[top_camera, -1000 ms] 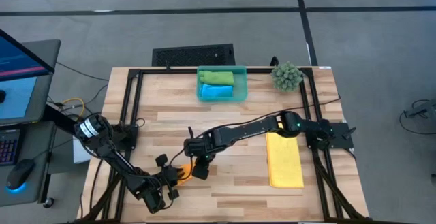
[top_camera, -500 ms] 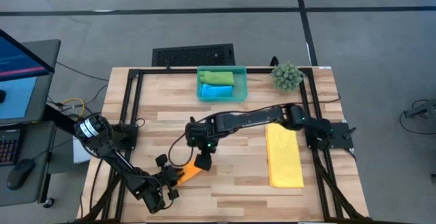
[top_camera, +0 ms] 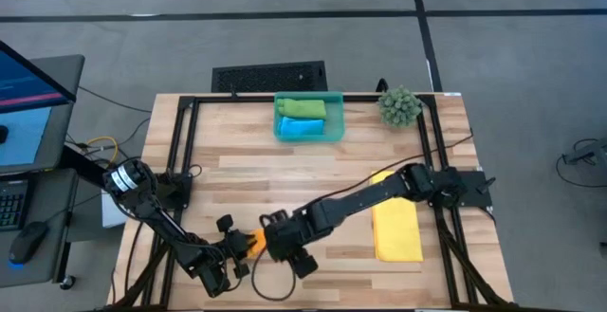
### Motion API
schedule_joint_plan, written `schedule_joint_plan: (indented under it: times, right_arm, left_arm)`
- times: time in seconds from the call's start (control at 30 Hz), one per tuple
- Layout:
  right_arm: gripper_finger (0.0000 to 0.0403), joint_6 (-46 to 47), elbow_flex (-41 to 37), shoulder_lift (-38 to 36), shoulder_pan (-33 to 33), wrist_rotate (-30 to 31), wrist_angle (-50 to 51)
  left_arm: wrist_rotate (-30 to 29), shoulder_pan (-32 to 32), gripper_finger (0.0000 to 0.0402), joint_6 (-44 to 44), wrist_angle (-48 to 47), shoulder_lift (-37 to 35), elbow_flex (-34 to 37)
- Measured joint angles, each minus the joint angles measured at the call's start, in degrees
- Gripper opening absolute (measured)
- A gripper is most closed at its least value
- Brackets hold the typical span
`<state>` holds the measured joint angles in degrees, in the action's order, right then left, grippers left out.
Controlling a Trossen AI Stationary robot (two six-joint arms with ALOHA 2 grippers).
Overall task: Roll microfiber towels into tight, uniform cylinder then place into a basket
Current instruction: Put the rolled orange towel into the green bin
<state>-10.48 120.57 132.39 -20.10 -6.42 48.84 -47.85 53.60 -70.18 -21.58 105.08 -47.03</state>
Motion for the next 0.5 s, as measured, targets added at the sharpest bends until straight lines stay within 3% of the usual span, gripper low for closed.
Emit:
schedule_joint_plan:
  times: [0.13,0.33,0.5]
  right_arm:
    - [0.0201,-6.58,0.11,0.81,-0.53,1.57,-6.07]
    - [0.0190,-7.57,0.11,1.00,0.28,2.43,-7.44]
    - [0.0212,-9.92,0.11,1.00,0.37,2.49,-7.32]
  left_arm:
    - [0.02,-0.02,0.0077,-1.44,-0.04,0.00,0.00]
    - [0.13,-0.02,0.0077,-1.13,-0.26,0.00,0.00]
    - [0.21,-0.04,0.0077,-1.00,-0.31,0.00,0.00]
